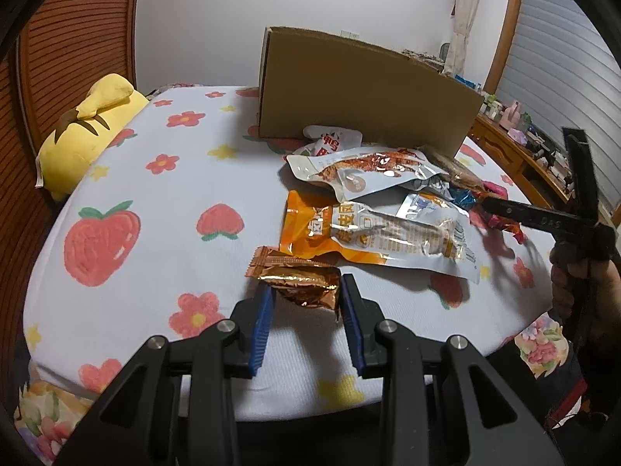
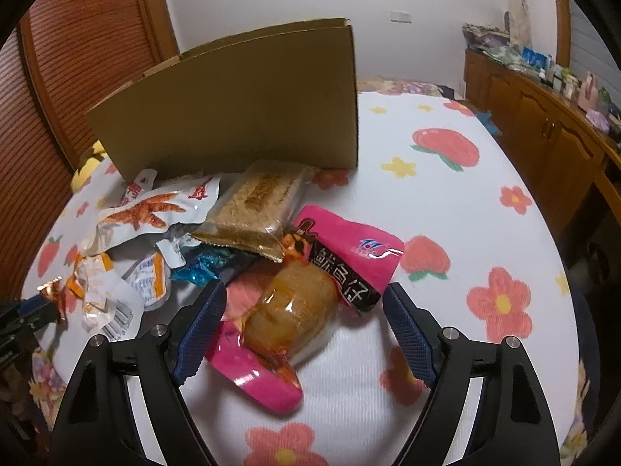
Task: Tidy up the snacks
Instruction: 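Close left gripper on the copper candy while right gripper closes on the pink snack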
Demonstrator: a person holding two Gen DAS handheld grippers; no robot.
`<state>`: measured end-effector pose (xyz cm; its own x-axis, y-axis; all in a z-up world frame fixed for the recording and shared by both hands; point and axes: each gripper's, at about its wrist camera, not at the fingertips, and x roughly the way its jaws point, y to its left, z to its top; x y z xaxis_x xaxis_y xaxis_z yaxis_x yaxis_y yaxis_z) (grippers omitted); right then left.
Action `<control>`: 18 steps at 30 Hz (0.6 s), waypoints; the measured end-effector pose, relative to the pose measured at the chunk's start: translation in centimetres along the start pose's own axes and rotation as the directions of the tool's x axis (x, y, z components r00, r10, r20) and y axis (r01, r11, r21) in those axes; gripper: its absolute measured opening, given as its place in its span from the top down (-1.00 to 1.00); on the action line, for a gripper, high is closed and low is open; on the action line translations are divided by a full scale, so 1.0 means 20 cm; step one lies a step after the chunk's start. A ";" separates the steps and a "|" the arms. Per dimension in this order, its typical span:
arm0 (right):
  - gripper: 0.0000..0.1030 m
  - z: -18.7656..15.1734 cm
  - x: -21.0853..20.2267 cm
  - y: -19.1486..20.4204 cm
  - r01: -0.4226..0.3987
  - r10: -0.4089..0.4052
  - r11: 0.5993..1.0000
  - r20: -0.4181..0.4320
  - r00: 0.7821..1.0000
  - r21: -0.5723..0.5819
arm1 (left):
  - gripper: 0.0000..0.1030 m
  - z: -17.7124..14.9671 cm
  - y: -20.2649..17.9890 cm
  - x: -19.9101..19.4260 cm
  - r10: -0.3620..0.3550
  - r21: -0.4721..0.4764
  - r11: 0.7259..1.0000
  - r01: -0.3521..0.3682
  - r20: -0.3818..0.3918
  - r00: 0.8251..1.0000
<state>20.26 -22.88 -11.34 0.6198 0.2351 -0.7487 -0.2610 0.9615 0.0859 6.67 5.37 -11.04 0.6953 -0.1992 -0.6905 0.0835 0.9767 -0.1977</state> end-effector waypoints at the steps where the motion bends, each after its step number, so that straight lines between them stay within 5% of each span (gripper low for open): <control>1: -0.62 0.00 0.01 0.00 0.000 0.000 1.000 -0.006 1.000 -0.001 | 0.37 0.00 0.00 -0.01 -0.001 0.000 1.000 0.001 0.004 1.000; 12: -0.13 -0.03 -0.02 -0.11 -0.029 0.031 0.999 -0.035 0.999 0.037 | 0.37 0.06 -0.02 -0.11 -0.004 0.018 1.000 0.003 0.056 0.998; 15: 0.20 -0.04 -0.03 -0.11 -0.007 0.007 1.000 -0.038 0.999 0.016 | 0.37 0.08 -0.04 -0.12 -0.008 0.030 1.000 0.006 0.062 0.998; 18: 0.24 -0.05 -0.04 -0.13 -0.015 0.015 1.000 -0.038 0.999 0.008 | 0.37 0.10 -0.06 -0.12 -0.012 0.042 0.999 0.009 0.064 0.998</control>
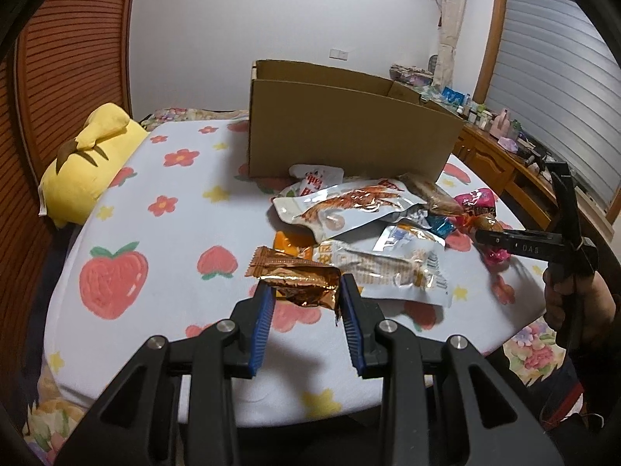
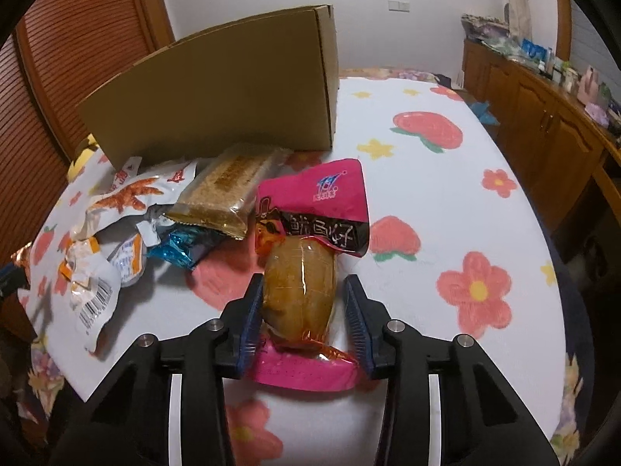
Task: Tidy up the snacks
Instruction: 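Close left gripper on the copper candy while right gripper closes on the pink snack, then lift and carry both held snacks over the open cardboard box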
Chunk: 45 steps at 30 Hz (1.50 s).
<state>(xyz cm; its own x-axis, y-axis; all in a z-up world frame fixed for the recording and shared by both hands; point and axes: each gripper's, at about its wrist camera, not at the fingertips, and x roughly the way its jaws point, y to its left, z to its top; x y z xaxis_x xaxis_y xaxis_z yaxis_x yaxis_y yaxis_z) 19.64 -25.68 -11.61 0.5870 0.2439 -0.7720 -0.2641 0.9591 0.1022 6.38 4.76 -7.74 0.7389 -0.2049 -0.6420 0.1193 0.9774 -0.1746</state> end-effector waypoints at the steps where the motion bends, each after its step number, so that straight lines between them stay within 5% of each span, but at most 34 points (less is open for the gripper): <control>1: 0.24 0.00 -0.01 0.00 0.000 0.000 1.000 0.000 1.000 -0.001 | 0.37 0.01 -0.01 0.00 0.000 0.004 1.000 0.000 0.001 1.000; 16: 0.27 0.01 -0.23 -0.04 -0.029 0.026 0.999 0.105 0.994 0.024 | 0.37 0.17 -0.12 -0.03 -0.024 0.065 0.998 0.021 0.045 0.999; 31: 0.26 0.13 -0.50 0.20 -0.095 0.113 0.992 0.237 0.965 -0.087 | 0.37 0.29 -0.18 -0.05 -0.038 0.088 0.996 0.031 0.081 0.996; 45: 0.25 0.35 -0.47 0.33 -0.117 0.161 0.979 0.277 0.947 -0.168 | 0.36 0.53 -0.22 0.05 -0.040 0.137 0.990 0.025 0.111 0.993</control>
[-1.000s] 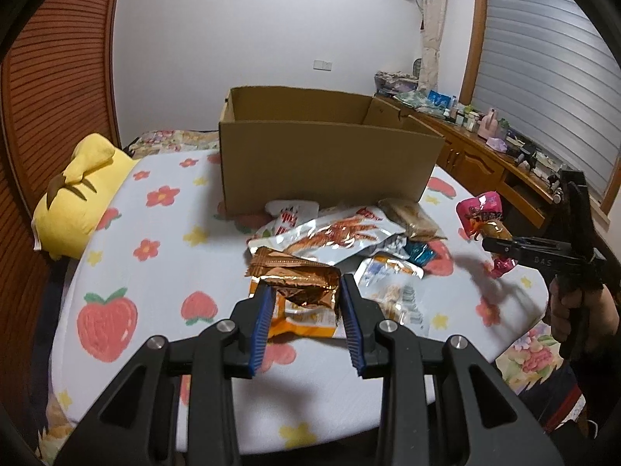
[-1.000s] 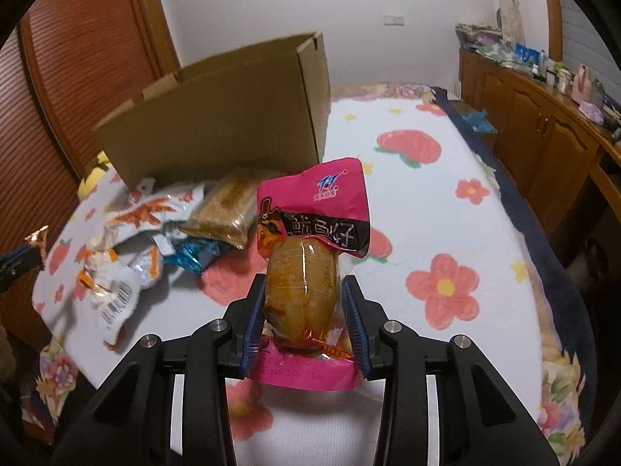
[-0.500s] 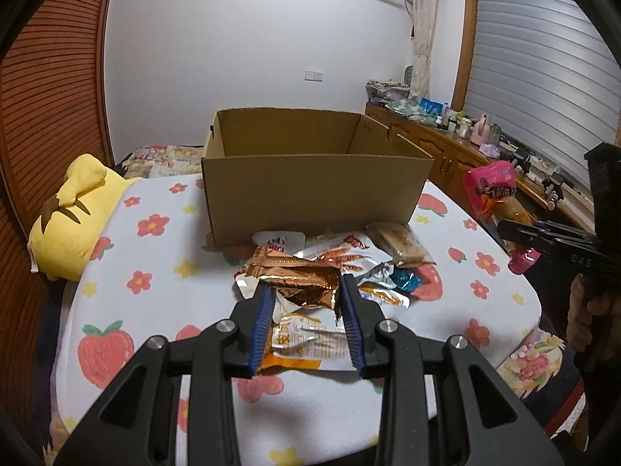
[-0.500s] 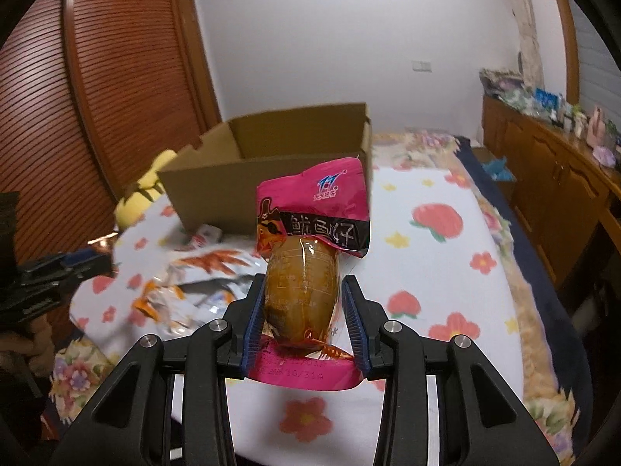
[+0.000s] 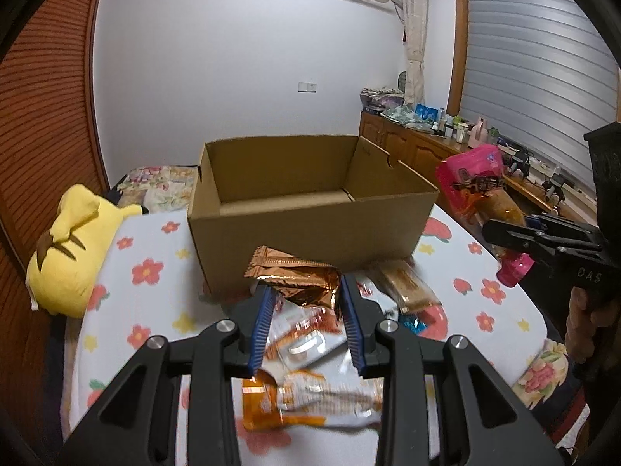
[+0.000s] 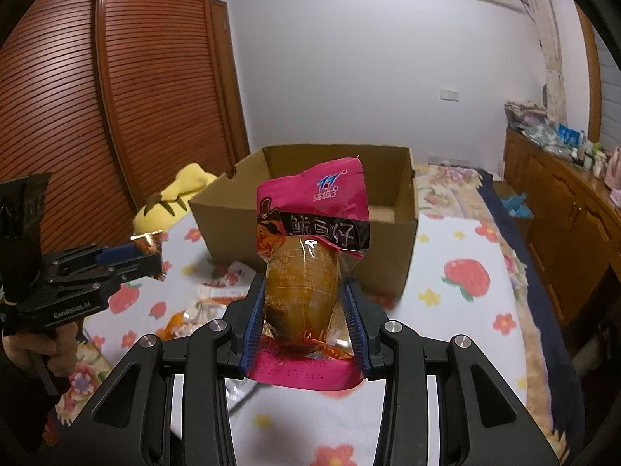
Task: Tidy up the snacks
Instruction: 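Lift and carry both held snacks over the open cardboard box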
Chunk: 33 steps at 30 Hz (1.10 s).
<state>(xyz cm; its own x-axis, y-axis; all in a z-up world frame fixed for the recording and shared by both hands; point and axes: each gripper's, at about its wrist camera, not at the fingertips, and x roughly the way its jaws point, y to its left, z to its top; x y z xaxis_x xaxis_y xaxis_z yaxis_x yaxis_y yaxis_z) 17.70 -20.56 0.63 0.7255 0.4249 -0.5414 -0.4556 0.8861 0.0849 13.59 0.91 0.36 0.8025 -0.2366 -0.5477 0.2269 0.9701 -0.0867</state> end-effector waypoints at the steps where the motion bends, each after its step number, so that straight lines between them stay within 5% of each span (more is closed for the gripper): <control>1: 0.26 0.02 0.03 -0.01 -0.002 0.002 1.000 0.001 1.000 -0.003 | 0.36 0.03 0.00 0.02 0.002 0.005 1.000 -0.002 0.001 1.000; 17: 0.25 0.33 0.43 -0.20 -0.016 0.016 1.000 -0.024 1.000 -0.019 | 0.36 0.37 0.08 0.33 0.017 0.017 1.000 -0.017 -0.006 1.000; 33: 0.21 0.36 0.73 -0.29 -0.046 0.045 0.999 -0.109 0.993 -0.006 | 0.36 0.48 0.13 0.65 0.006 0.011 1.000 -0.005 -0.073 0.997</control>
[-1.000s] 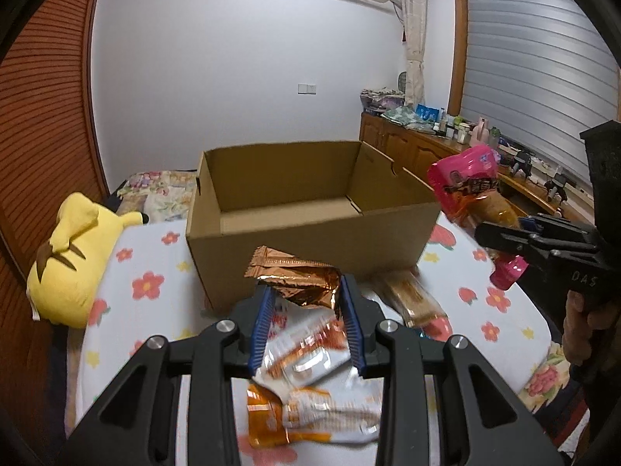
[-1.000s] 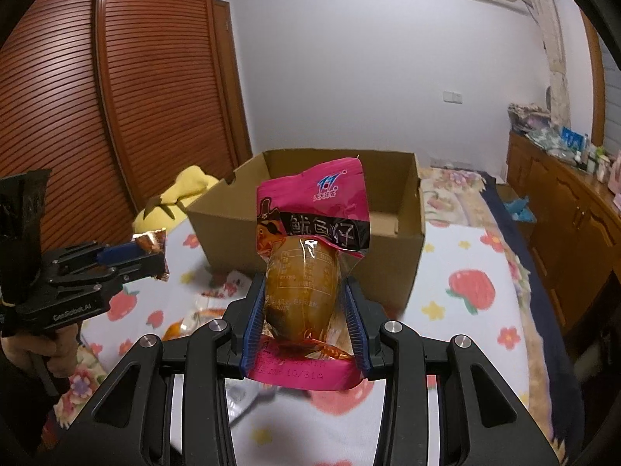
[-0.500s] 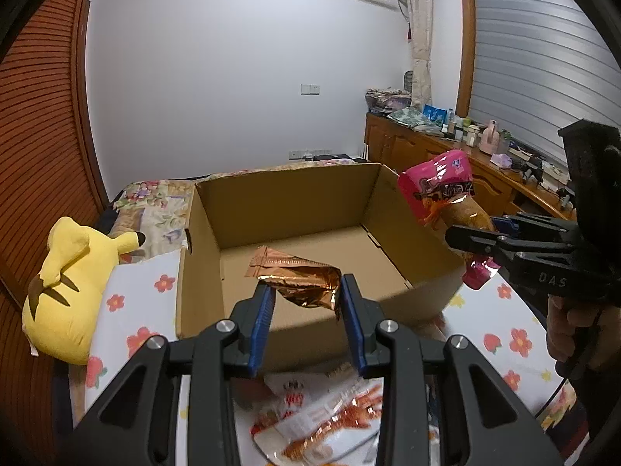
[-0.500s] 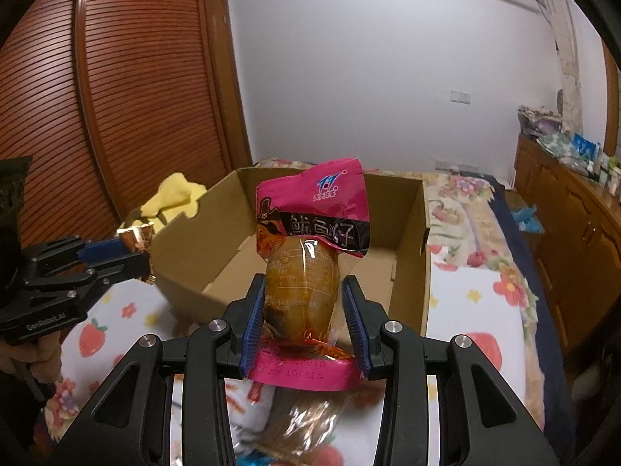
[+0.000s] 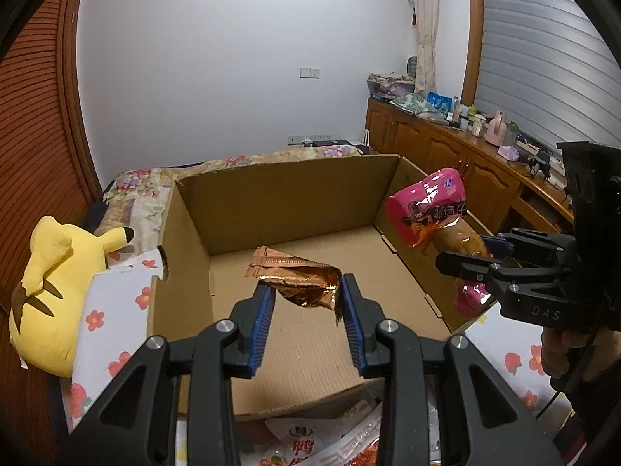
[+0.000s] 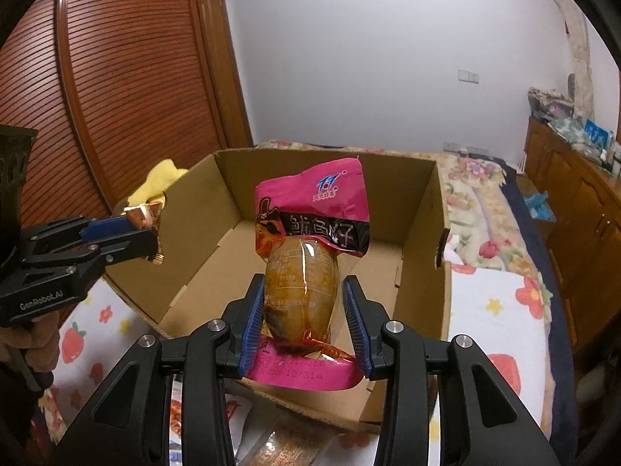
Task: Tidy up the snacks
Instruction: 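Lift and carry both held snacks over the open cardboard box, then open both grippers to drop the snacks into the box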
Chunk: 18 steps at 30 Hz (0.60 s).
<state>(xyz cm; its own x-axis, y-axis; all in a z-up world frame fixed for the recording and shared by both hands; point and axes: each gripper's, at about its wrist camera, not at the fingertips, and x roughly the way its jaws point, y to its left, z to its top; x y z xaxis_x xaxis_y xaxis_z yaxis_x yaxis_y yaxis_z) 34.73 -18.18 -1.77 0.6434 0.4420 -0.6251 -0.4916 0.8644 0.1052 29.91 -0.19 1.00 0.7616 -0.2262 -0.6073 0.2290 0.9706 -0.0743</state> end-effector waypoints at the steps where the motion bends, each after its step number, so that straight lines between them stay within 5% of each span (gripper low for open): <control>1: 0.20 0.00 0.01 0.00 0.001 -0.001 1.000 -0.004 1.000 -0.002 | 0.36 0.00 0.00 0.01 -0.001 0.001 1.000 0.001 -0.002 1.000; 11: 0.01 0.02 0.00 -0.01 0.008 -0.008 1.000 0.009 1.000 0.013 | 0.34 0.01 0.00 0.06 -0.003 -0.001 1.000 0.003 -0.021 1.000; 18: -0.07 0.00 -0.06 0.01 0.009 -0.009 1.000 0.022 1.000 0.006 | 0.15 0.01 -0.02 0.06 0.006 0.014 1.000 -0.006 -0.025 1.000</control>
<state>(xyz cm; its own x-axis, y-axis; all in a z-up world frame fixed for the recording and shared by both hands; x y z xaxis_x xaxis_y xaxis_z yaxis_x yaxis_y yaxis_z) 33.80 -18.62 -1.01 0.6603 0.4395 -0.6089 -0.4826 0.8696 0.1043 30.82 -0.94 0.54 0.7478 -0.2181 -0.6271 0.2330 0.9706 -0.0597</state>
